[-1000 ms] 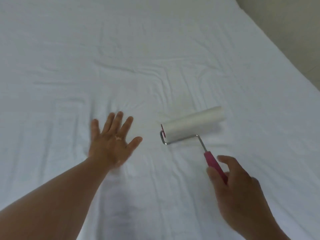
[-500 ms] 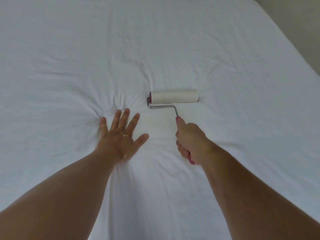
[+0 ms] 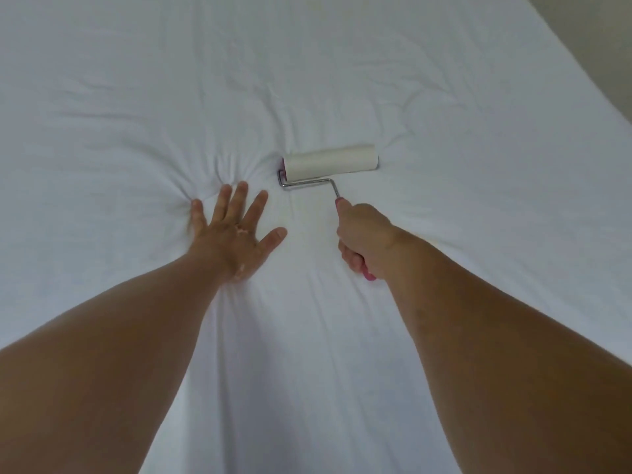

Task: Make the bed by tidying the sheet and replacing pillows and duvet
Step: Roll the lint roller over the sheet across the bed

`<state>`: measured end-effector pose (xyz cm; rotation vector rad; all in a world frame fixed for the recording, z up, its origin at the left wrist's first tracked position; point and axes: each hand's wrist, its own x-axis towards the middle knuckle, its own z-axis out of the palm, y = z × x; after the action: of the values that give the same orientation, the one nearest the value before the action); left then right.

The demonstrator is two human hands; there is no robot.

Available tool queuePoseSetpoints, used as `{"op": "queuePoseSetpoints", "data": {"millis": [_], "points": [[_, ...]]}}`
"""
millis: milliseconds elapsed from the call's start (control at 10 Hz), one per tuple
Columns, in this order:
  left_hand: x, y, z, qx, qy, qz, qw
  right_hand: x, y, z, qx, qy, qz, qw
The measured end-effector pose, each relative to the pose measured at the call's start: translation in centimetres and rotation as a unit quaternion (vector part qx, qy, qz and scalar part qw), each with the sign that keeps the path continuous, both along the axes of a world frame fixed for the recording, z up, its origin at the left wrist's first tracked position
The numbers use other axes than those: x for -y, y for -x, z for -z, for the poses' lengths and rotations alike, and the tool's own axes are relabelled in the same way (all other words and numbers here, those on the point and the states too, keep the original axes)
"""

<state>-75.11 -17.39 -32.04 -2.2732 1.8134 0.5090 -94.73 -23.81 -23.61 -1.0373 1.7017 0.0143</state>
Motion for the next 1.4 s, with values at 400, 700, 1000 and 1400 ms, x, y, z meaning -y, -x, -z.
{"op": "queuePoseSetpoints", "data": {"millis": [400, 700, 1000, 1400], "points": [[-8.7, 4.3, -0.6, 0.011, 0.066, 0.054, 0.996, -17.5, 8.9, -1.7, -0.062, 0.002, -0.056, 0.996], [-12.6, 4.8, -0.5, 0.012, 0.089, 0.078, 0.993, -20.1, 9.2, -2.4, -0.076, 0.012, -0.054, 0.996], [-17.7, 6.9, -1.1, -0.01, 0.068, 0.094, 0.993, -31.2, 14.8, -3.8, -0.132, -0.035, -0.086, 0.987], [-20.0, 8.2, -0.9, -0.008, 0.094, 0.094, 0.991, -34.8, 16.2, -3.0, -0.159, 0.004, -0.154, 0.975]]}}
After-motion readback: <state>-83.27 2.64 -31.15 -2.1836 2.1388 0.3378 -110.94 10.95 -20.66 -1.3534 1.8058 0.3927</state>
